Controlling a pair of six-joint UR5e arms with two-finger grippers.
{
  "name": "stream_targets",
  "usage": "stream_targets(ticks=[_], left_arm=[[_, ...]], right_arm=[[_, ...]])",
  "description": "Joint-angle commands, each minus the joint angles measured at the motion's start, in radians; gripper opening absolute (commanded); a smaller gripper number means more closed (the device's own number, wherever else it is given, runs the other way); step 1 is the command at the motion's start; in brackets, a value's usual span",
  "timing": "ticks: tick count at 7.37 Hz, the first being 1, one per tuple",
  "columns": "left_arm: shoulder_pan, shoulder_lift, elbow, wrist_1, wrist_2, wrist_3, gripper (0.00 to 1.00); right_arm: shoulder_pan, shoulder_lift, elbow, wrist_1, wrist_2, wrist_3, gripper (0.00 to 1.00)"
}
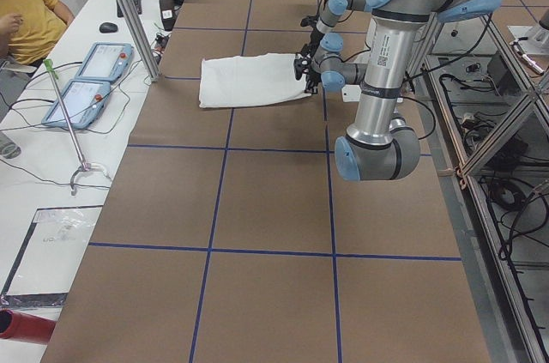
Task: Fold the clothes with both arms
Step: 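Grasp the shirt edge nearest the robot with both grippers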
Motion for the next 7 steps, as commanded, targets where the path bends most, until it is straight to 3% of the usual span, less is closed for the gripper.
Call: stream_targets(ticks=[1, 2, 3, 4, 7], left_arm=[[0.000, 0.000, 0.000, 0.001, 0.000, 0.001, 0.00], [-0.002, 0.000, -0.002, 0.001, 0.000, 0.001, 0.00], [-0.002, 0.000, -0.002, 0.001, 0.000, 0.002, 0.00], [-0.002, 0.000, -0.003, -0.001, 0.000, 0.001, 0.00], [-0.002, -0.002, -0.011, -0.001, -0.005, 0.004, 0.00]], right_arm=[[0.002, 0.008, -0.001, -0.002, -0.002, 0.039, 0.38], [0.002, 0.010, -0.004, -0.003, -0.005, 0.041, 0.29], [0.005, 0.021, -0.009, -0.003, -0.010, 0.041, 0.08], [0.013, 0.050, -0.015, -0.029, -0.009, 0.042, 0.00], [0.028, 0.081, -0.016, -0.087, -0.007, 0.041, 0.00]])
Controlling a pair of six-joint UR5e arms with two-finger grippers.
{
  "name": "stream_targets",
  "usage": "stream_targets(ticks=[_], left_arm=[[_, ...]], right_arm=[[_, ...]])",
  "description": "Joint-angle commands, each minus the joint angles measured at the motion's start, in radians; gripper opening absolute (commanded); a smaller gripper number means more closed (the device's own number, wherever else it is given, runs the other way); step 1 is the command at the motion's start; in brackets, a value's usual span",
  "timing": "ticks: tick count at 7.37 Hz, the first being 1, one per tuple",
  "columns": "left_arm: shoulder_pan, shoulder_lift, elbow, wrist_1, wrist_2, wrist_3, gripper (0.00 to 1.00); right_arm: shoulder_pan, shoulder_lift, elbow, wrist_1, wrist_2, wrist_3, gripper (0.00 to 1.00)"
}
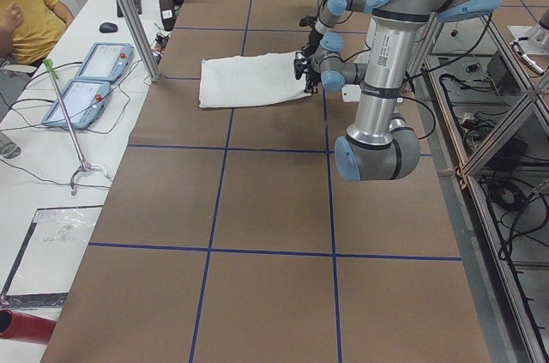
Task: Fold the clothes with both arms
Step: 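Grasp the shirt edge nearest the robot with both grippers, then lift the held edge with both grippers and fold it toward the far edge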
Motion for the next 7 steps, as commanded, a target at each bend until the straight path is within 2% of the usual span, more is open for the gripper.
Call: stream_targets(ticks=[1, 2, 4, 5, 6, 7], left_arm=[[-0.001, 0.004, -0.058, 0.019, -0.006, 0.014, 0.00], [-0.010, 0.006, -0.143, 0.083, -0.036, 0.073, 0.00], [-0.012, 0.004, -0.323, 0.252, -0.078, 0.074, 0.00], [-0.010, 0.001, -0.436, 0.353, -0.108, 0.074, 0.00], [-0.021, -0.005, -0.493, 0.427, -0.122, 0.075, 0.00], [-0.041, -0.028, -0.451, 0.429, -0.127, 0.083, 0.00]], right_arm=[[0.009, 0.009, 0.054, -0.086, 0.007, -0.009, 0.00], [0.011, 0.009, 0.172, -0.202, 0.015, -0.015, 0.00], [-0.068, 0.049, 0.483, -0.551, 0.050, -0.003, 0.00], [-0.098, 0.145, 0.545, -0.713, 0.052, -0.003, 0.00], [-0.097, 0.199, 0.541, -0.751, 0.052, -0.003, 0.00], [-0.095, 0.196, 0.500, -0.742, 0.046, -0.019, 0.00]])
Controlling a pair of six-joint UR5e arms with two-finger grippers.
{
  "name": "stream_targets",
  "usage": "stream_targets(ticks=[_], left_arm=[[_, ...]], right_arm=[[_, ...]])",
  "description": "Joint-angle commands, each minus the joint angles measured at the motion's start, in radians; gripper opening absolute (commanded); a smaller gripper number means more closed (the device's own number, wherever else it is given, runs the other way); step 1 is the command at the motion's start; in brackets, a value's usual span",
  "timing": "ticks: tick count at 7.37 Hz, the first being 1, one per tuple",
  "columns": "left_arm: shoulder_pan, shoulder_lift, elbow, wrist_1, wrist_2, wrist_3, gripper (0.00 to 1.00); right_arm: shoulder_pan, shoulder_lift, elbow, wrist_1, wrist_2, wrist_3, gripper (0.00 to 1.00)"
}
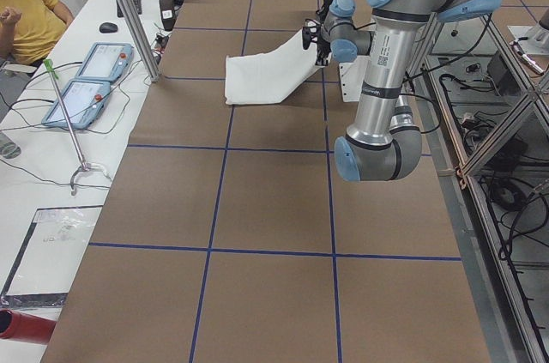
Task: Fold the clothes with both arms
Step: 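Lift the held edge with both grippers and fold it toward the far edge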
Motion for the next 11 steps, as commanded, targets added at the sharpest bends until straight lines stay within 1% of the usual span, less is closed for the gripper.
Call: stream_targets(ticks=[1, 2, 3, 4, 5, 7, 9, 10, 11], left_arm=[[-0.068, -0.062, 0.081, 0.036, -0.009, 0.029, 0.00], [-0.116, -0.096, 0.150, 0.034, -0.009, 0.063, 0.00], [-0.159, -0.110, 0.184, 0.031, -0.011, 0.098, 0.00], [-0.203, -0.126, 0.218, 0.031, -0.011, 0.123, 0.00], [-0.246, -0.156, 0.285, 0.013, -0.009, 0.146, 0.00], [-0.300, -0.215, 0.473, -0.097, -0.008, 0.184, 0.00], [-0.328, -0.232, 0.622, -0.227, -0.005, 0.206, 0.00], [-0.329, -0.248, 0.684, -0.267, -0.003, 0.206, 0.00], [-0.329, -0.262, 0.747, -0.307, 0.014, 0.207, 0.00]], right_arm=[[0.038, 0.040, -0.124, 0.016, -0.022, -0.055, 0.00], [0.092, 0.038, -0.216, 0.119, -0.022, -0.085, 0.00], [0.130, 0.040, -0.283, 0.182, -0.021, -0.111, 0.00], [0.167, 0.042, -0.300, 0.211, -0.018, -0.157, 0.00], [0.205, 0.042, -0.326, 0.234, -0.015, -0.194, 0.00], [0.279, 0.042, -0.410, 0.325, -0.012, -0.255, 0.00], [0.351, 0.045, -0.493, 0.403, -0.008, -0.332, 0.00], [0.371, 0.048, -0.580, 0.476, -0.010, -0.353, 0.00], [0.387, 0.057, -0.681, 0.577, -0.010, -0.376, 0.00]])
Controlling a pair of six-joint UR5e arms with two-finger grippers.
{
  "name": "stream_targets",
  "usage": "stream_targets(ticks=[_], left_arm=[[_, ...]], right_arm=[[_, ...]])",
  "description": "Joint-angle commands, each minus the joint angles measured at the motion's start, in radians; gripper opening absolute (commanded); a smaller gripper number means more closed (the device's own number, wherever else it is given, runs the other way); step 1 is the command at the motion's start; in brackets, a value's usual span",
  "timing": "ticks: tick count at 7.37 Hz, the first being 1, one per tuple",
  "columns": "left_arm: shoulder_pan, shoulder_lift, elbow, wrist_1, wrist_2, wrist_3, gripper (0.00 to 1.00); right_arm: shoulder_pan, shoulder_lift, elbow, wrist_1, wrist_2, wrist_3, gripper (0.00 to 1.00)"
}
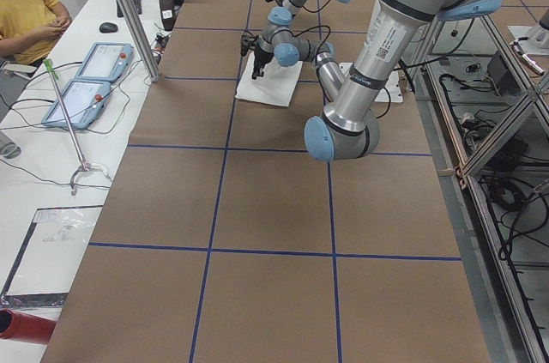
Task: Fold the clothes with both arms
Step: 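Lift the held edge with both grippers and fold it toward the far edge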
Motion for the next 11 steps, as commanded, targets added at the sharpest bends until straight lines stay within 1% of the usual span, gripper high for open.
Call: stream_targets(ticks=[1, 2, 3, 4, 5, 6, 8, 9, 10, 11], left_arm=[[-0.003, -0.020, 0.129, -0.088, 0.031, 0.008, 0.14], [-0.003, -0.015, 0.128, -0.093, 0.031, 0.026, 0.72], [-0.005, -0.013, 0.119, -0.091, 0.028, 0.072, 0.99], [-0.009, -0.009, 0.107, -0.093, 0.025, 0.103, 0.99], [-0.011, -0.006, 0.102, -0.093, 0.023, 0.129, 0.99], [-0.011, 0.000, 0.096, -0.096, 0.023, 0.131, 1.00], [-0.008, 0.051, 0.023, -0.097, 0.020, 0.132, 1.00], [-0.003, 0.065, 0.002, -0.096, 0.020, 0.131, 1.00], [0.003, 0.063, 0.010, -0.096, 0.022, 0.131, 1.00], [0.029, 0.062, 0.026, -0.094, 0.028, 0.131, 1.00]], right_arm=[[0.029, 0.031, -0.223, 0.200, -0.002, -0.056, 0.00], [0.029, 0.042, -0.272, 0.257, -0.002, -0.094, 0.29], [0.031, 0.048, -0.273, 0.262, 0.000, -0.096, 0.39], [0.035, 0.048, -0.273, 0.262, 0.000, -0.099, 0.51], [0.043, 0.048, -0.273, 0.259, 0.009, -0.102, 0.70], [0.047, 0.048, -0.265, 0.258, 0.038, -0.140, 1.00], [0.057, 0.044, -0.233, 0.256, 0.052, -0.185, 1.00], [0.058, 0.035, -0.198, 0.253, 0.056, -0.202, 1.00], [0.058, 0.018, -0.170, 0.252, 0.067, -0.211, 1.00], [0.058, 0.009, -0.167, 0.252, 0.067, -0.211, 1.00]])
